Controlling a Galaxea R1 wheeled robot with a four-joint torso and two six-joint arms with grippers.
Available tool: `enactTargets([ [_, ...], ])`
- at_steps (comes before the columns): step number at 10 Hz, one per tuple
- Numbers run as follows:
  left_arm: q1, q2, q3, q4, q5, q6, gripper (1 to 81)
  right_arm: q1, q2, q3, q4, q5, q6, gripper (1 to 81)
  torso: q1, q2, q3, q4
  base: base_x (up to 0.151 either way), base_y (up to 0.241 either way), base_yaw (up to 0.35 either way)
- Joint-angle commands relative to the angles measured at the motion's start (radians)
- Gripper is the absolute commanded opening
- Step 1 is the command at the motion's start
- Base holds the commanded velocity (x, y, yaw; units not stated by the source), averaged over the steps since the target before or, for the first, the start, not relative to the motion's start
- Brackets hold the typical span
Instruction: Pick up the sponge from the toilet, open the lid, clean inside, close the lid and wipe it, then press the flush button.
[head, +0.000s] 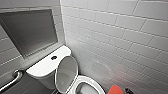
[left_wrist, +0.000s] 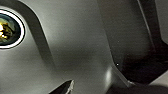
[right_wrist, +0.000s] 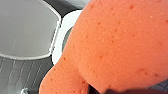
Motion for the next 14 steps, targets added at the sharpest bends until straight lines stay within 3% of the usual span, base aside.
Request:
enactTargets([
  [1,-0.005,0.006,0.012,-0.009,0.078,-0.001,81.1,0.141,0.004,-0.025,0.024,-0.081,0.01,1.0,-0.001,0.002,0.0,0.097,0.0,0.0,0.0],
  [2,-0.004,0.006,0.012,-0.009,0.078,-0.001,81.1,0.153,0.021,-0.039,0.024,-0.084,0.018,1.0,0.003,-0.004,0.0,0.104,0.0,0.0,0.0],
  [3,-0.004,0.007,0.01,-0.011,0.078,-0.001,81.1,0.162,0.043,-0.052,0.022,-0.084,0.018,1.0,0.004,-0.006,0.0,0.125,0.0,0.0,0.0],
  [5,-0.004,0.012,0.01,-0.011,0.08,-0.001,81.1,0.193,0.075,-0.074,0.024,-0.097,0.019,1.0,0.004,-0.006,0.0,0.193,0.0,0.0,0.0],
  [6,-0.004,0.015,0.009,-0.009,0.08,-0.001,81.1,0.214,0.095,-0.099,0.024,-0.109,0.027,1.0,0.004,-0.006,0.0,0.126,0.0,0.0,0.0],
  [8,-0.002,0.018,0.007,-0.011,0.08,-0.001,81.1,0.274,0.144,-0.164,0.022,-0.126,0.047,1.0,0.004,-0.006,-0.001,0.186,0.0,0.0,0.0],
  [9,0.002,0.021,0.006,-0.011,0.08,-0.001,81.1,0.311,0.193,-0.233,0.024,-0.155,0.051,1.0,0.005,-0.006,-0.001,0.195,0.0,0.0,0.0],
  [12,0.013,0.021,0.006,-0.024,0.08,-0.003,81.1,0.36,0.315,-0.408,0.024,-0.202,0.07,1.0,0.005,-0.006,-0.001,0.194,0.0,0.0,0.0],
  [14,0.013,0.024,0.006,-0.026,0.08,-0.003,81.1,0.377,0.372,-0.47,0.018,-0.226,0.07,1.0,0.005,-0.006,-0.082,0.194,0.0,0.0,0.0],
])
